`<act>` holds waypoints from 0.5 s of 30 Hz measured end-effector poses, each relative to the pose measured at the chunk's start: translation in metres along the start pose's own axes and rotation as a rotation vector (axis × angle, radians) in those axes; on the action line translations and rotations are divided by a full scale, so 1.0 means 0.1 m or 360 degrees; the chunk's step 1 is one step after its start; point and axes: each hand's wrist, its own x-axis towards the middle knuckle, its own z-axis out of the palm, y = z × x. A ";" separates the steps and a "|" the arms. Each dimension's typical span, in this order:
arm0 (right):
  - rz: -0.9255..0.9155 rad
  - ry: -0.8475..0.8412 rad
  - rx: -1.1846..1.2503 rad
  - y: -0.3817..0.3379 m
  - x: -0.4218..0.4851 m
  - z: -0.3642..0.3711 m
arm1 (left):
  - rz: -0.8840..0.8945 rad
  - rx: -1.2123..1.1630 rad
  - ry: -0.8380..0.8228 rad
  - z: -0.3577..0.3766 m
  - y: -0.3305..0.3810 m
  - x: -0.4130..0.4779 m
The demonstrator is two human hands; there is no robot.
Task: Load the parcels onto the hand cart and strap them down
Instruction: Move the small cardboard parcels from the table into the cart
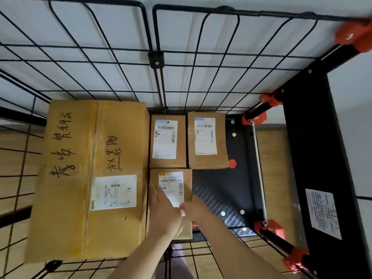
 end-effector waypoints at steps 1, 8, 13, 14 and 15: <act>-0.0013 -0.0003 -0.0039 0.00 0.01 0.01 | 0.0051 0.0065 -0.0012 0.01 0.02 0.00; 0.0024 -0.0076 -0.0050 0.05 0.26 -0.02 | 0.0117 0.0292 -0.0280 -0.07 -0.02 0.24; -0.0091 -0.0030 -0.0217 -0.03 -0.05 -0.15 | 0.0118 0.0362 -0.0309 -0.17 0.00 0.27; -0.0131 -0.0016 -0.0269 -0.03 -0.11 -0.17 | 0.0111 0.0359 -0.0313 -0.19 0.01 0.27; -0.0171 -0.0004 -0.0308 -0.04 -0.16 -0.19 | 0.0107 0.0354 -0.0313 -0.22 0.02 0.26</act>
